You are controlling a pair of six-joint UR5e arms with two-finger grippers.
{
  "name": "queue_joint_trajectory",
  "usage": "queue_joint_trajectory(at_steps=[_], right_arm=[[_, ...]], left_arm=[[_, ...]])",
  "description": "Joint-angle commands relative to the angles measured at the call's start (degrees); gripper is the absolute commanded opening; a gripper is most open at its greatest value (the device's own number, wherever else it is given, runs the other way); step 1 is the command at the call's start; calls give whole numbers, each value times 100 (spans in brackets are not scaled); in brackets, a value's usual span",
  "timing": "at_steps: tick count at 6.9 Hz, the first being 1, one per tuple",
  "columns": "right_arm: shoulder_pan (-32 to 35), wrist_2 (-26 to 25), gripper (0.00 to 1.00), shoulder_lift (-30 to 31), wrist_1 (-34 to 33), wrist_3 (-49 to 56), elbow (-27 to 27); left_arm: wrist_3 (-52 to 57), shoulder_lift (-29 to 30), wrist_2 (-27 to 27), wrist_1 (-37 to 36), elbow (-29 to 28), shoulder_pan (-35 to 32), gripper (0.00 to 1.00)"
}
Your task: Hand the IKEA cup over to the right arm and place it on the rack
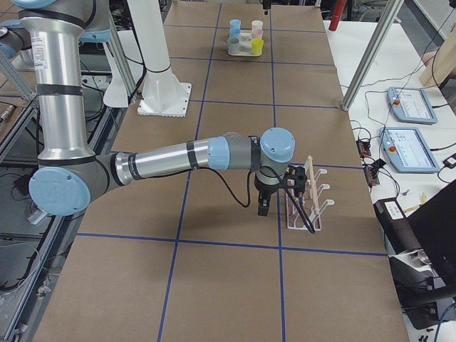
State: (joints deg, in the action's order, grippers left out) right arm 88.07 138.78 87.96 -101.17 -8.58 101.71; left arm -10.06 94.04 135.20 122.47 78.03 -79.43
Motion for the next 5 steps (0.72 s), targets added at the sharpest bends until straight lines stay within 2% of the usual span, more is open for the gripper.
queue_joint_trajectory(at_steps=[1, 5], right_arm=[[-18, 17, 100, 11, 0, 23, -2], [-18, 17, 100, 20, 0, 24, -2]], left_arm=[[-84, -96, 6, -48, -34, 164, 99], [-50, -193, 24, -13, -51, 305, 98]])
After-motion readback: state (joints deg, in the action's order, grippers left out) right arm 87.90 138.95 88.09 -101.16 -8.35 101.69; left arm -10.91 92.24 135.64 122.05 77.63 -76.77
